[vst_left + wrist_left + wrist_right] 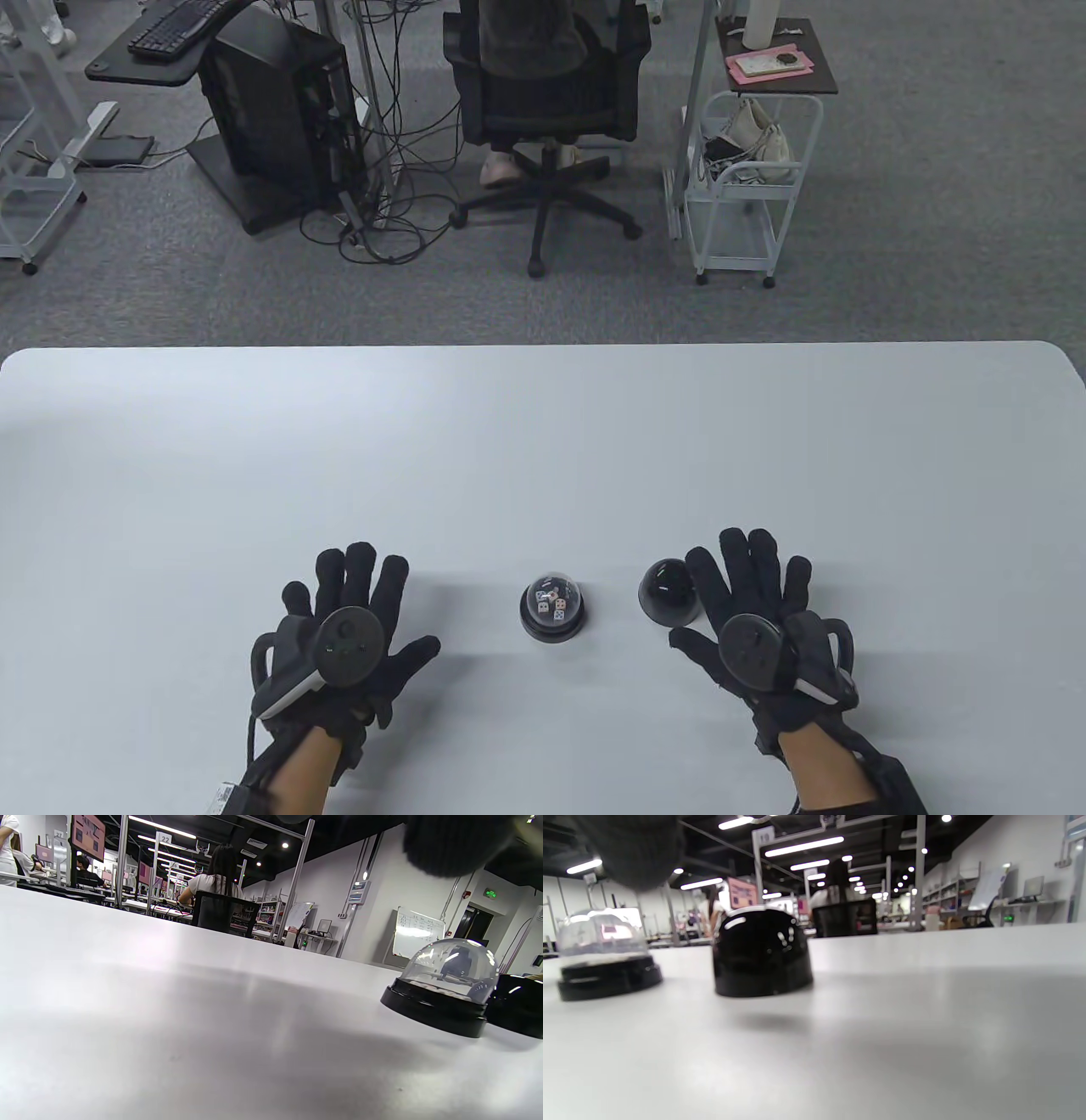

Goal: Shake dice in a dice shaker

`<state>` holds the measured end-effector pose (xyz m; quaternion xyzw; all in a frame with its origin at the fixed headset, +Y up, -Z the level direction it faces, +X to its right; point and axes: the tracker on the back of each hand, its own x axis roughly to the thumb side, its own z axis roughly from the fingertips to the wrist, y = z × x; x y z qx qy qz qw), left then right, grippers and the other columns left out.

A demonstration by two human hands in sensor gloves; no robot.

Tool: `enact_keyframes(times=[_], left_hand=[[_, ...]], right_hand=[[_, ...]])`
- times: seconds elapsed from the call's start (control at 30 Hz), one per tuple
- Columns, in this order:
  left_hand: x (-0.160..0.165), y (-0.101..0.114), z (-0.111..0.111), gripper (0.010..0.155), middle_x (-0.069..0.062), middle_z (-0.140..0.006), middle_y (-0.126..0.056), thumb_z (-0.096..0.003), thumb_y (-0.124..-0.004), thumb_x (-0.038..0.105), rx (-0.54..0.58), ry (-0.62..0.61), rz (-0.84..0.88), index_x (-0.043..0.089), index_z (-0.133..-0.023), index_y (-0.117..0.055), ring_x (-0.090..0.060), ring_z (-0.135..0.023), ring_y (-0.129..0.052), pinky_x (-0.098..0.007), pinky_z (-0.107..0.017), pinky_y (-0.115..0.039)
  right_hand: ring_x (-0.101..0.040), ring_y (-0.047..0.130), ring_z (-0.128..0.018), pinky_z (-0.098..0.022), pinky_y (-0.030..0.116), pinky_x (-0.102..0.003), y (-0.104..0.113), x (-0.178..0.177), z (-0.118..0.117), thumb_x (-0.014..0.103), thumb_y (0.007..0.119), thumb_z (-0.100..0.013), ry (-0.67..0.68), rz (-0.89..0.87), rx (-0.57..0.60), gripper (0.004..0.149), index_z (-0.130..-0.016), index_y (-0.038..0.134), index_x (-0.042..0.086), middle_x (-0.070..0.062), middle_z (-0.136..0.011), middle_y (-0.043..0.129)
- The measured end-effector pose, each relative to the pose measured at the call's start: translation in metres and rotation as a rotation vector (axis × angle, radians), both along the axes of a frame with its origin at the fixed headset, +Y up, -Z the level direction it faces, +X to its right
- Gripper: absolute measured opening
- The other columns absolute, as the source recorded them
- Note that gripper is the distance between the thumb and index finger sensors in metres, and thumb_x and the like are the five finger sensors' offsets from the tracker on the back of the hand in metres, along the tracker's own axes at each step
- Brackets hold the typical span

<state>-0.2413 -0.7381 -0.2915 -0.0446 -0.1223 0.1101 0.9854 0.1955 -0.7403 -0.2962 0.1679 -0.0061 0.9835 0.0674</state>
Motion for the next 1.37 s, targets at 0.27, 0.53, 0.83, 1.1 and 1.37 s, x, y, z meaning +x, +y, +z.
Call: enact_keyframes(times=[0.27, 0.53, 0.83, 1.1, 1.37], left_hand=[[-0.0019, 0.0001, 0.0, 0.091, -0.016, -0.119, -0.006, -0.0482, -0.059, 0.076, 0.003, 0.003, 0.01, 0.032, -0.113, -0.013, -0.047, -0.105, 0.0, -0.077, -0.062, -0.012], [-0.0008, 0.0001, 0.0, 0.09, -0.017, -0.119, -0.002, -0.0484, -0.059, 0.075, -0.008, 0.0, 0.005, 0.032, -0.113, -0.013, -0.048, -0.105, -0.001, -0.077, -0.062, -0.012], [-0.0001, 0.0005, -0.0001, 0.09, -0.017, -0.119, -0.006, -0.0486, -0.06, 0.075, -0.013, 0.002, 0.002, 0.031, -0.113, -0.014, -0.048, -0.105, -0.001, -0.077, -0.063, -0.013], [-0.0003, 0.0005, -0.0005, 0.09, -0.017, -0.119, -0.006, -0.0487, -0.06, 0.075, -0.018, 0.004, 0.003, 0.031, -0.113, -0.014, -0.048, -0.105, -0.002, -0.077, -0.063, -0.013], [-0.0002, 0.0005, -0.0006, 0.09, -0.017, -0.119, -0.006, -0.0487, -0.06, 0.074, -0.025, 0.007, 0.002, 0.031, -0.113, -0.014, -0.048, -0.105, -0.002, -0.077, -0.063, -0.014]], right_hand=[[-0.044, -0.004, -0.103, -0.067, 0.01, -0.072, -0.0017, -0.0029, -0.0006, 0.063, 0.066, -0.055, 0.01, 0.007, -0.014, 0.085, -0.115, 0.016, 0.03, -0.018, -0.116, 0.002], [-0.045, -0.003, -0.103, -0.067, 0.012, -0.073, 0.0001, 0.0005, 0.0001, 0.062, 0.067, -0.056, -0.005, -0.012, -0.006, 0.085, -0.115, 0.015, 0.03, -0.019, -0.116, 0.002], [-0.046, -0.002, -0.103, -0.068, 0.012, -0.073, 0.0002, 0.003, 0.0004, 0.061, 0.067, -0.056, -0.014, -0.016, -0.016, 0.085, -0.115, 0.016, 0.03, -0.019, -0.116, 0.002], [-0.046, -0.001, -0.103, -0.068, 0.012, -0.073, 0.0002, 0.004, 0.0002, 0.061, 0.067, -0.056, -0.019, -0.018, -0.02, 0.084, -0.115, 0.016, 0.03, -0.02, -0.116, 0.003], [-0.046, -0.001, -0.103, -0.068, 0.013, -0.073, 0.0001, 0.004, 0.0006, 0.061, 0.067, -0.056, -0.021, -0.012, -0.023, 0.084, -0.115, 0.016, 0.029, -0.02, -0.115, 0.003]])
